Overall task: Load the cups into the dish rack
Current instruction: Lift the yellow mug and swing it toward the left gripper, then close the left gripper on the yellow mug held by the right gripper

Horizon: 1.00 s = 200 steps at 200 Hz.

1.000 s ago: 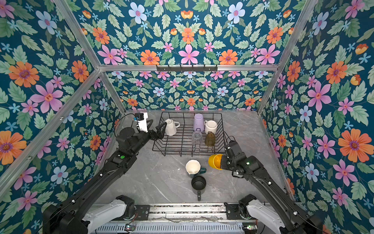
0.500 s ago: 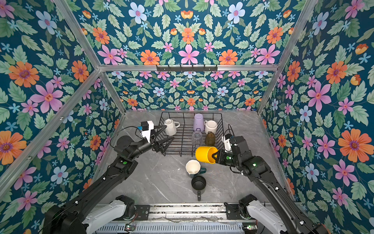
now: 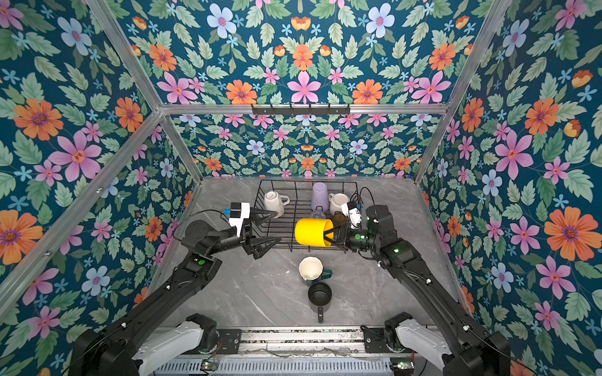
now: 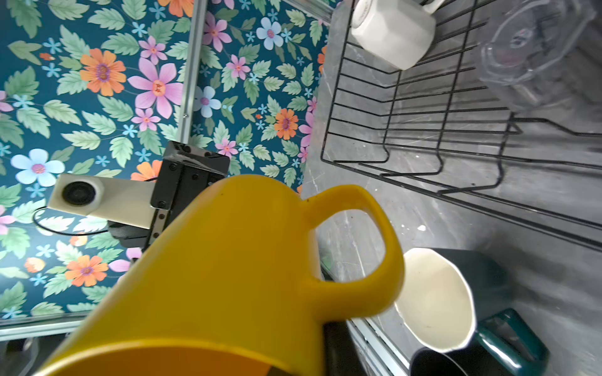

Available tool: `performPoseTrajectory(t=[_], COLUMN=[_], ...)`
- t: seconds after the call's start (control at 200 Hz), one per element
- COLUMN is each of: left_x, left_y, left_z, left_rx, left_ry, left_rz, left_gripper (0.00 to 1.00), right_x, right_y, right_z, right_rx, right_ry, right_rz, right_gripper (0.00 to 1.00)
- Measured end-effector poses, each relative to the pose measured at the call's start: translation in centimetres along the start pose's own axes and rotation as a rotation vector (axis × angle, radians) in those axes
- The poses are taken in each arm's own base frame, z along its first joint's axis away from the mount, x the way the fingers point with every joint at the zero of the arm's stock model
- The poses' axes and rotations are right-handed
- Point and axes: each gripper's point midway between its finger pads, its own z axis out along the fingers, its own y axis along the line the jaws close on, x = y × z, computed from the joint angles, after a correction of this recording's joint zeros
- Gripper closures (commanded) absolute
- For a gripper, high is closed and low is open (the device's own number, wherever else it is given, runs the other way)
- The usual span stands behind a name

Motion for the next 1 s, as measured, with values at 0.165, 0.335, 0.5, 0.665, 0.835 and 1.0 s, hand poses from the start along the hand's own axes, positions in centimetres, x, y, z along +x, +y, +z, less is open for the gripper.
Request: performPoseTrajectory(t=[0.165,0.335,0.5,0.665,0.835,1.0], left_x=[0.2,0.3,0.2,0.2,0.3,0.3], left_y=[-0.3,-0.3,-0.6,-0.7,-1.0,-1.0], left_z=[0.1,0.2,0.2,0.2,0.2,0.2], left_rx=[0.025,0.033,0.052,0.059,0.074,0.076], left_ry=[0.009,0.012,0.014,0.016,0.021,0.022], left_rz=[-0.002,-0.003,0.002,-0.001,-0.001,-0.001], left_gripper=[0.00,0.00,0.00,0.00,0.00,0.00], right_x=[-0.3,-0.2,0.4,0.8,1.0,1.4], right_y=[1.5,2.5,3.1,3.9,5.0,5.3], right_z=[0.5,1.1,1.8,2.7,3.3,4.0], right_rx=[-0.086,-0.133,-0.162,-0.184,-0.218,-0.228], right_ry=[0.026,0.052,0.088,0.122,0.142,0.166], right_rz=[-0.003,0.002,-0.004,-0.010,-0.041,-0.046], right_gripper=[1.00,1.00,1.00,1.00,1.00,1.00])
